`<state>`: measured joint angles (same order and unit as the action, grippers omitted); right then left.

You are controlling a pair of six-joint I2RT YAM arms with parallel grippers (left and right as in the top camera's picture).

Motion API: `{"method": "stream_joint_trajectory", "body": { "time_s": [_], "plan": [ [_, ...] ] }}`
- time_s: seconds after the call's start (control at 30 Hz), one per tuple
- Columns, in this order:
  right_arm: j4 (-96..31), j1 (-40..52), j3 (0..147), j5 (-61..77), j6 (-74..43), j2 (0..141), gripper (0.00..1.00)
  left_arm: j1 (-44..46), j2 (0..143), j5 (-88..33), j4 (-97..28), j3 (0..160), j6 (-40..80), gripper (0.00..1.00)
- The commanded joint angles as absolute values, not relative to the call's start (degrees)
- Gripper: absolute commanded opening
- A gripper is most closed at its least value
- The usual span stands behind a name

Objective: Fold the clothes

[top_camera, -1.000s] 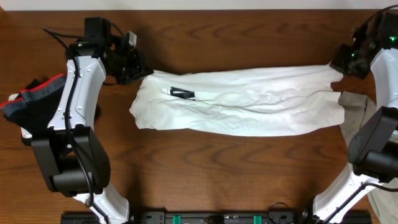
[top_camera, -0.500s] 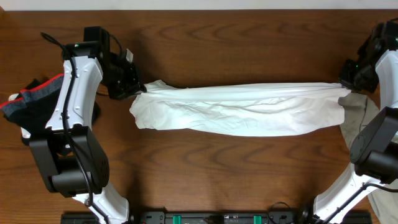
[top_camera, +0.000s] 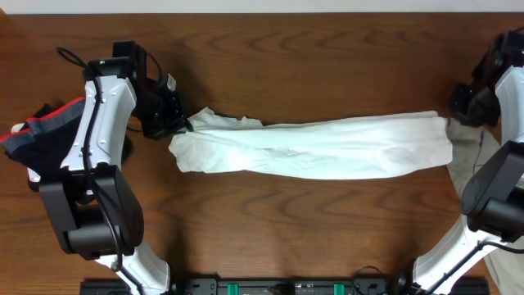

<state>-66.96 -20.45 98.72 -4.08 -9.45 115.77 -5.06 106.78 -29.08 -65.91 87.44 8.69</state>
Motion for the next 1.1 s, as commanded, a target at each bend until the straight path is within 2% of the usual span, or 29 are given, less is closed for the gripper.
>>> {"method": "stream_joint_trajectory", "body": {
  "time_s": [0.0, 0.07, 0.1, 0.13, 0.53, 0.67, 0.87, 1.0, 1.07],
  "plan": [
    [-67.53, -21.69, 98.54, -7.29, -9.15, 114.24, 0.29, -5.45, 106.74, -27.75, -67.55, 87.15, 7.51, 0.06],
    [-67.57, -21.8, 98.45, -6.85, -9.17, 114.24, 0.3, -5.45, 106.74, -27.75, -68.2, 87.15, 7.51, 0.07],
    [-67.61, -21.8, 98.45, -6.87, -9.17, 114.24, 0.31, -5.45, 106.74, -27.75, -68.4, 87.15, 7.51, 0.14],
    [-67.68, -21.8, 98.45, -6.85, -9.17, 114.24, 0.31, -5.45, 106.74, -27.77, -68.58, 87.15, 7.53, 0.16],
    [-67.77, -21.74, 98.43, -5.5, -9.17, 114.24, 0.31, -5.45, 106.74, -27.77, -69.54, 87.15, 7.53, 0.16],
    [-67.81, -21.69, 98.3, -3.42, -9.15, 114.24, 0.32, -5.32, 106.74, -28.14, -66.26, 87.15, 7.46, 0.16],
    [-71.57, -21.74, 97.76, -1.91, -9.13, 114.24, 0.43, -3.11, 106.74, -30.61, -61.28, 87.13, 4.29, 0.16],
    [-73.38, -21.8, 97.69, -1.89, -9.15, 114.34, 0.54, -0.38, 107.07, -30.44, -59.35, 87.11, 1.85, 0.16],
    [-74.15, -21.8, 97.69, -1.87, -9.15, 114.34, 0.55, 0.89, 107.37, -28.84, -58.26, 87.09, 1.8, 0.16]
  ]
}}
